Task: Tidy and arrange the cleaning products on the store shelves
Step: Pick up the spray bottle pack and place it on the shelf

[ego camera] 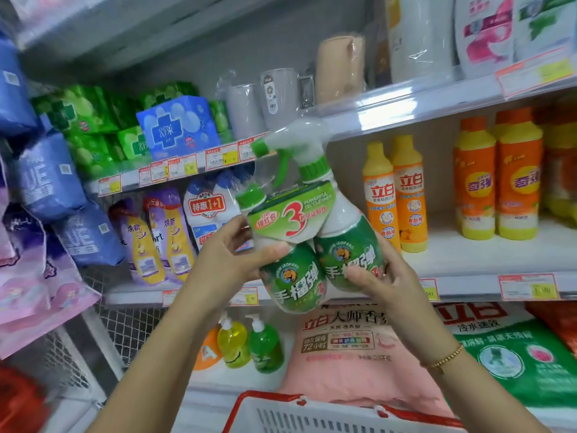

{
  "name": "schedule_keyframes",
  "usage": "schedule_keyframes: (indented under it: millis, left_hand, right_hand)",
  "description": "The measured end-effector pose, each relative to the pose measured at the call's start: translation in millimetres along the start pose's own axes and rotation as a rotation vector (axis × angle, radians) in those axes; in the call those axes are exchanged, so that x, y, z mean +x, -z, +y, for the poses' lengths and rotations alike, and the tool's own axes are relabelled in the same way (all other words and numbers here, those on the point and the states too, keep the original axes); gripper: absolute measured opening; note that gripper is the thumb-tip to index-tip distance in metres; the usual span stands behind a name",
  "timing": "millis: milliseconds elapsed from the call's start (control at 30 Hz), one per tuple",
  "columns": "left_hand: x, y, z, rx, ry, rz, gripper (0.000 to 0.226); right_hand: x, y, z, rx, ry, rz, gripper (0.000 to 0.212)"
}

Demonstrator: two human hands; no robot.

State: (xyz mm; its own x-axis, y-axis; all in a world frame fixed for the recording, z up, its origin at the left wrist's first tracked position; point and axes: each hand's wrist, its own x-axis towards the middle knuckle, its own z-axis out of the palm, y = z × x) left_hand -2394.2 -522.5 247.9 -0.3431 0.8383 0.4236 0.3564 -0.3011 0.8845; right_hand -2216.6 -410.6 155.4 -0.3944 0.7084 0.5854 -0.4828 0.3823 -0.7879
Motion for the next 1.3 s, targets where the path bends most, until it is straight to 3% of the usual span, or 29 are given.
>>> schedule_keyframes:
  millis: [133, 267, 333, 433, 533, 700, 767, 867, 933, 1033, 1100, 1200, 1300]
  left_hand:
    - [3.0, 2.3, -2.3, -0.151, 0.116, -0.175, 0.051]
    - [5.3, -4.4, -4.6, -0.243, 0.066, -0.104, 0.044]
    - [5.8, -4.5, -2.3, -0.271, 0.061, -0.044, 0.050]
    - [6.1, 0.3, 3.3, -0.381, 0.131, 0.073, 0.049]
    - [6.0, 7.6, 11.8, -0.412, 0.113, 0.176, 0.059]
    - [-2.0, 5.5, 17.8, -0.350, 0.122, 0.125, 0.062]
    - [-2.1, 7.0, 20.5, -0.307, 0.088, 0.064, 0.052]
    - [0.0, 16.5, 24.7, -0.358, 0.020, -0.017, 0.033]
    - [4.9, 23.0, 19.0, -0.306, 0.020, -0.056, 0.042]
    - [12.4, 26.4, 0.0, -0.263, 0.141, -0.053, 0.069]
    - [15.3, 23.9, -7.9, -0.359, 0.183, -0.185, 0.068]
    - [12.0, 19.1, -5.8, -0.540, 0.099, -0.357, 0.060]
    - [7.9, 9.8, -5.2, -0.552, 0.061, -0.309, 0.063]
  right_hand:
    - [9.2, 5.0, -7.8, 0.078, -0.070, 0.026, 0.083]
    - [15.1, -7.3, -10.4, 0.098, -0.044, 0.088, 0.084]
    - [12.5, -24.6, -15.2, -0.132, 0.057, 0.088, 0.086]
    - [4.5, -47.6, -15.4, -0.675, 0.230, 0.076, 0.107]
    - [1.2, -55.6, -7.5, -1.068, 0.524, 0.122, 0.101]
    - [16.5, -55.5, -6.6, -1.111, 0.977, 0.197, 0.072]
    - [18.4, -51.7, -10.8, -1.046, 1.039, 0.207, 0.062]
    - [10.6, -47.6, -27.3, -0.775, 0.807, 0.311, 0.079]
    - [7.8, -47.3, -38.7, -0.410, 0.566, 0.342, 0.084]
    - [10.0, -44.0, -41.6, 0.183, 0.268, 0.221, 0.064]
    - [11.7, -42.6, -39.9, 0.473, 0.087, 0.131, 0.052]
    - [13.7, -41.2, -42.1, 0.579, -0.071, 0.066, 0.047]
    - [17.4, -36.4, -42.0, 0.440, -0.104, 0.045, 0.049]
